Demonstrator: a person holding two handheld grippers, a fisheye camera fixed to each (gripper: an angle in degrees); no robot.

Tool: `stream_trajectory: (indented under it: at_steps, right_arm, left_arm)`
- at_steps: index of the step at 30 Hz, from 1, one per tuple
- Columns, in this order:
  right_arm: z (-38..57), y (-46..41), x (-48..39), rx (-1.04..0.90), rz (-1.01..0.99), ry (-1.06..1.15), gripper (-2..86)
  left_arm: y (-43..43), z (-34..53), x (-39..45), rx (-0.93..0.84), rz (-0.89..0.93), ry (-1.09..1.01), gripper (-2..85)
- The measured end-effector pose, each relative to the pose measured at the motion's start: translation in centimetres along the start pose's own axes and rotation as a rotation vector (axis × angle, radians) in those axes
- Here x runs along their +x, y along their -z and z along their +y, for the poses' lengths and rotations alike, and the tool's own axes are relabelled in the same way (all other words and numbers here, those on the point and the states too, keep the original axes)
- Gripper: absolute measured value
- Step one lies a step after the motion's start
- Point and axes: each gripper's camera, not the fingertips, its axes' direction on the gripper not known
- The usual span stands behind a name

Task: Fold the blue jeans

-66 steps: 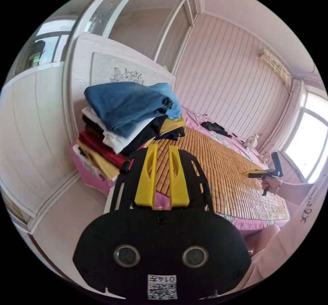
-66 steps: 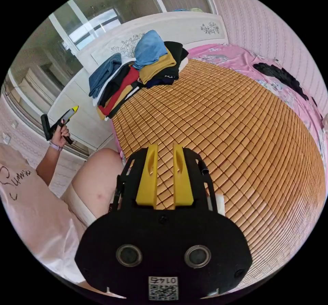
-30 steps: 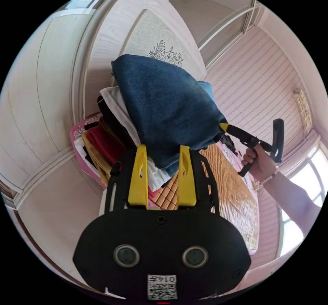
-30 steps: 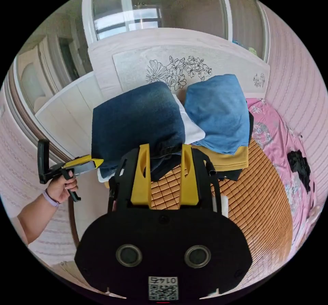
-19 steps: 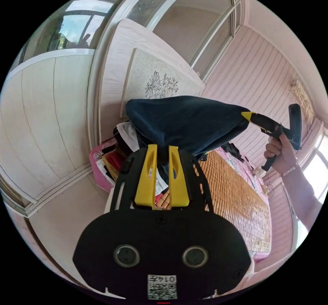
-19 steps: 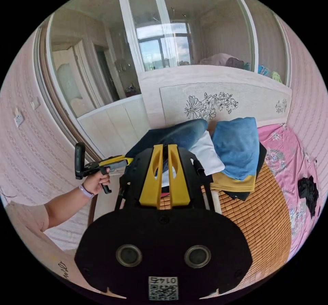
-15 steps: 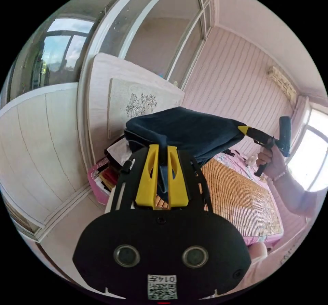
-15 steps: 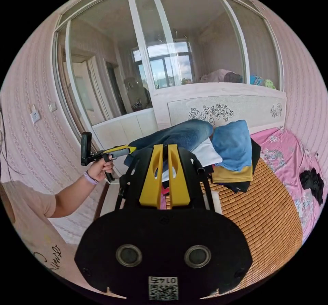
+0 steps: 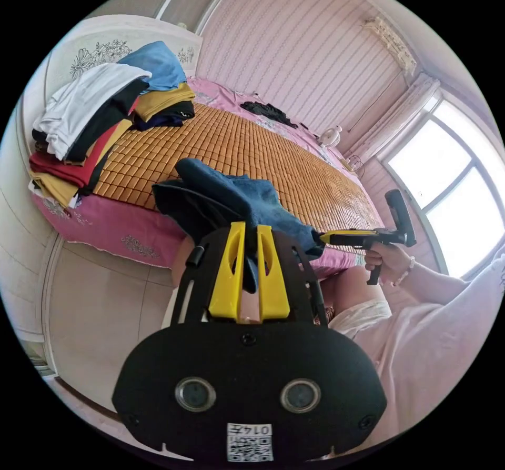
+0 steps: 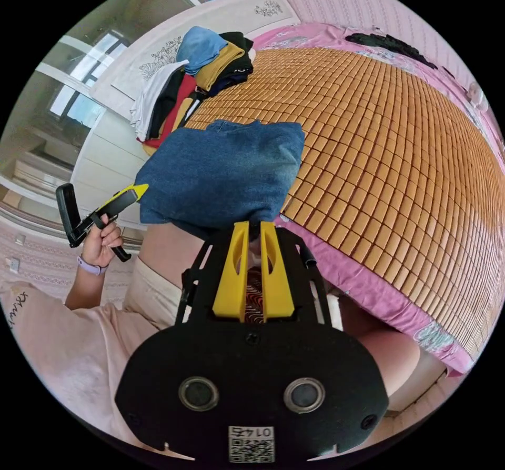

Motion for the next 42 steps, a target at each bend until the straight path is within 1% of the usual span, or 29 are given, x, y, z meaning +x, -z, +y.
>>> stream_trajectory:
  at_steps: [3, 5, 6, 8, 11, 15, 16, 18, 19, 21, 24, 26, 27, 28, 29, 30, 31, 32, 33, 34, 35, 37, 42]
  right_arm:
    - [0.6, 3.1, -1.6, 0.106, 0.022, 0.093, 5.4]
    - [0.7, 4.6, -5.1, 0.177, 0.008, 0.284, 9.2]
    - [0.7, 4.6, -6.2, 0.179, 0.000, 0.343, 9.8]
    - [1.0, 3.0, -10.8, 0.085, -0.010, 0.600, 11.5]
    - [1.9, 0.4, -15.0, 0.050, 0.029, 0.781, 13.1]
    - [1.9, -2.3, -17.5, -0.018, 0.071, 0.821, 13.8]
    - [1.7, -3.1, -17.5, -0.072, 0.115, 0.808, 12.9]
    - [1.2, -2.5, -16.6, -0.080, 0.075, 0.776, 10.1]
    - [0.8, -1.1, -15.3, -0.054, 0.017, 0.734, 7.1]
    - [0.2, 2.0, -12.9, 0.018, -0.037, 0.659, 4.0]
    - [-0.7, 8.7, -7.0, 0.172, -0.117, 0.466, 2.7]
    - [0.0, 14.5, 0.0, 0.322, -0.182, 0.250, 2.2]
    - [0.4, 15.8, 2.0, 0.355, -0.189, 0.192, 2.2]
    - [1.5, 18.2, 6.0, 0.417, -0.186, 0.070, 2.2]
    - [3.1, 20.3, 9.9, 0.470, -0.147, -0.043, 2.2]
    - [4.0, 21.1, 11.7, 0.489, -0.113, -0.093, 2.2]
    - [5.9, 22.2, 15.1, 0.504, -0.018, -0.184, 2.3]
    - [8.0, 23.1, 18.2, 0.508, 0.083, -0.285, 2.4]
    - [9.1, 23.4, 19.7, 0.512, 0.121, -0.344, 2.4]
    - [11.1, 24.0, 22.5, 0.494, 0.163, -0.451, 2.8]
    - [12.6, 24.5, 24.4, 0.468, 0.167, -0.500, 3.6]
    - [14.2, 25.0, 25.7, 0.456, 0.197, -0.528, 5.9]
    - [12.7, 24.0, 25.7, 0.359, 0.271, -0.423, 9.9]
  left_arm:
    - [-0.3, 0.4, -0.8, -0.012, 0.015, 0.048, 4.2]
    - [-0.5, 0.4, -0.9, -0.020, 0.011, 0.059, 4.2]
    - [-0.7, 0.4, -1.0, -0.019, 0.010, 0.070, 4.3]
    - [-0.9, 0.4, -1.3, -0.009, 0.022, 0.098, 4.4]
    - [-0.8, 0.7, -2.6, 0.008, 0.049, 0.156, 4.9]
    - [0.8, 2.2, -4.5, 0.030, 0.010, 0.216, 5.6]
    - [0.9, 2.4, -4.8, 0.024, 0.000, 0.226, 5.8]
    - [1.1, 3.3, -5.8, 0.012, -0.028, 0.266, 6.9]
    - [1.1, 3.5, -6.0, 0.016, -0.033, 0.276, 7.2]
    - [1.0, 3.8, -6.4, 0.044, -0.053, 0.287, 8.0]
    - [0.0, 3.3, -6.7, 0.056, -0.032, 0.284, 9.3]
    - [-0.9, 2.5, -6.7, 0.056, -0.007, 0.272, 9.7]
    - [-1.5, 1.9, -6.6, 0.050, -0.002, 0.258, 9.9]
    - [-1.9, 1.6, -6.5, 0.047, -0.001, 0.251, 10.0]
    - [-2.5, 0.9, -6.3, 0.044, 0.004, 0.234, 10.3]
    - [-3.2, 0.3, -6.1, 0.038, 0.010, 0.220, 10.8]
    - [-3.6, -0.1, -6.0, 0.035, 0.011, 0.213, 10.9]
    - [-4.3, -0.6, -5.8, 0.028, 0.011, 0.201, 11.2]
    - [-4.9, -1.1, -5.8, 0.023, 0.013, 0.193, 11.2]
    - [-5.3, -1.4, -5.8, 0.019, 0.016, 0.190, 11.2]
    - [-6.0, -2.0, -5.8, 0.007, 0.020, 0.182, 11.3]
    - [-7.1, -2.9, -5.8, -0.014, 0.018, 0.165, 11.4]
    - [-10.9, -6.6, -6.3, -0.096, -0.045, 0.110, 12.1]
